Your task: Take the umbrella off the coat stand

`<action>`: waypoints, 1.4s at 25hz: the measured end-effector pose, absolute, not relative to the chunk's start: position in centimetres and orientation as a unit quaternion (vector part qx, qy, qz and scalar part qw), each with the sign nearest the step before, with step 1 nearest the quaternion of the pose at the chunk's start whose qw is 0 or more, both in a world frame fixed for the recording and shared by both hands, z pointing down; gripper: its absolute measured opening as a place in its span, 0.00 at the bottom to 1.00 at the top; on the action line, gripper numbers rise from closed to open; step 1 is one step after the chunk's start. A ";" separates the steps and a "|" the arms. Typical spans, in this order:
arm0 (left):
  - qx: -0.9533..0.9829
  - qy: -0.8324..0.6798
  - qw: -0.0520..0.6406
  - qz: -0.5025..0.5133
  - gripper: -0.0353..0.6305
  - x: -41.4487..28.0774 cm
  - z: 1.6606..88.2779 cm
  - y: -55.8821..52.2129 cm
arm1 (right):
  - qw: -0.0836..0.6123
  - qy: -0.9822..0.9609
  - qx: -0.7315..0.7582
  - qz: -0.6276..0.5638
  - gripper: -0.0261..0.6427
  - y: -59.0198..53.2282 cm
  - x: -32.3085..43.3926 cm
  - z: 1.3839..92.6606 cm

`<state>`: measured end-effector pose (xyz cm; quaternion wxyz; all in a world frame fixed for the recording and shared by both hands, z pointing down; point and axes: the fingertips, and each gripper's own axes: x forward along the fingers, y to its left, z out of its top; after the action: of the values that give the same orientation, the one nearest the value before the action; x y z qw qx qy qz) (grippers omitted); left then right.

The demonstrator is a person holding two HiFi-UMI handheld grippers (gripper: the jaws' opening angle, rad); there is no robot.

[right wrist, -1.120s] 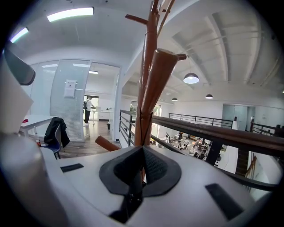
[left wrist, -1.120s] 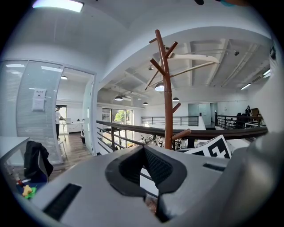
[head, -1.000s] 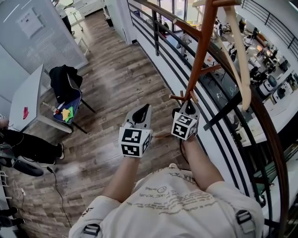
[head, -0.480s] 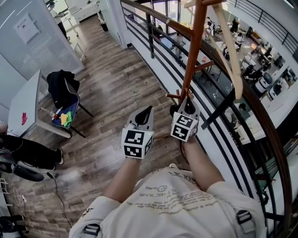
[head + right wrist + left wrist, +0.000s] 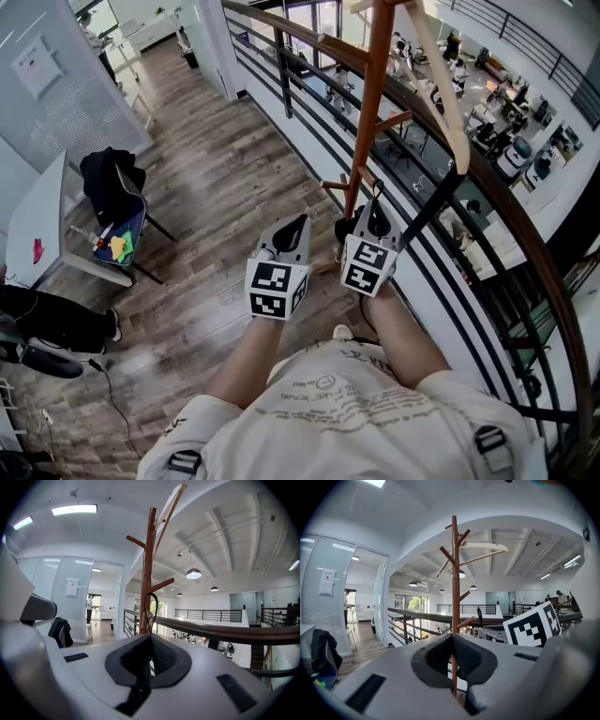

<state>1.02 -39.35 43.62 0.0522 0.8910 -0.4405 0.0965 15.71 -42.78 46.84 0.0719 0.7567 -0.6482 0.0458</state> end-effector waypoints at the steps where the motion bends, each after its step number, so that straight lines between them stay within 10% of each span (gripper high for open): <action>1: 0.893 -0.437 0.053 0.096 0.04 1.2 43.7 -39.1 | 0.071 -0.648 0.757 0.043 0.04 -42.3 15.7 46.6; 35: 0.949 -0.300 0.042 0.085 0.04 12.1 43.4 -34.6 | 0.038 -0.662 0.748 0.034 0.04 -31.8 22.0 44.3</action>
<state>12.14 -34.62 43.43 0.0424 0.9490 -0.3004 0.0855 21.96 -31.80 44.32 0.0381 0.7476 -0.6622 0.0345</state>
